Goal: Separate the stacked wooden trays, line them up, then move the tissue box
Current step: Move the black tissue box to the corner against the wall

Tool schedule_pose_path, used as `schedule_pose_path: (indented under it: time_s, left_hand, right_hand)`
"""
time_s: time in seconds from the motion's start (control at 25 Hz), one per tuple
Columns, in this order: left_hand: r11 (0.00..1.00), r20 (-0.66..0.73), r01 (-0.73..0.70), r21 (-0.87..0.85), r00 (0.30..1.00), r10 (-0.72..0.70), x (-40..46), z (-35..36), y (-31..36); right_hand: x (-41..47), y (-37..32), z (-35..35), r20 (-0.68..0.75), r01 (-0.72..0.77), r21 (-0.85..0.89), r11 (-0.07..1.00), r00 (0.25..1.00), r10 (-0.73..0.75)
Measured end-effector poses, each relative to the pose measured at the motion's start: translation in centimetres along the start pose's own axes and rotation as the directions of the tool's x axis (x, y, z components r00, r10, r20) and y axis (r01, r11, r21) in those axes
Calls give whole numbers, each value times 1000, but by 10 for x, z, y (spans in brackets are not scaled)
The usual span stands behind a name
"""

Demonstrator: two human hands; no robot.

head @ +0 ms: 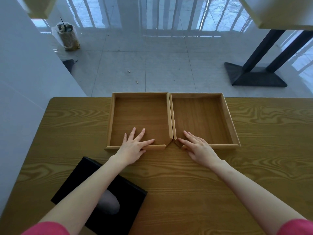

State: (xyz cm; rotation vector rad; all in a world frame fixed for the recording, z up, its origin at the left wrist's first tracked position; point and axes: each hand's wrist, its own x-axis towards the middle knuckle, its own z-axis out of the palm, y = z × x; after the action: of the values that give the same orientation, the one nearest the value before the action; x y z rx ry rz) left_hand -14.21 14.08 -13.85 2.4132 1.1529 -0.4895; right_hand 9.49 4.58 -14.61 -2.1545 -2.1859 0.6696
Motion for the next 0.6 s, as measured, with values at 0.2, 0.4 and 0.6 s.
schedule_pose_path:
  time_s: [0.2,0.4,0.6]
  left_hand:
    - [1000,27,10,-12,1000,-10,-13,-15,9]
    - [996,-49,69,-63,996,-73,-51,-20,9]
    - [986,-129,144,-81,980,-154,-100,-15,-2]
  right_hand:
    - [-3,-20,-10,91,-77,-92,993,992,86]
    - [-18,-58,-16,27,-132,-45,990,991,134]
    - [-44,-100,-14,74,-136,63,989,989,132]
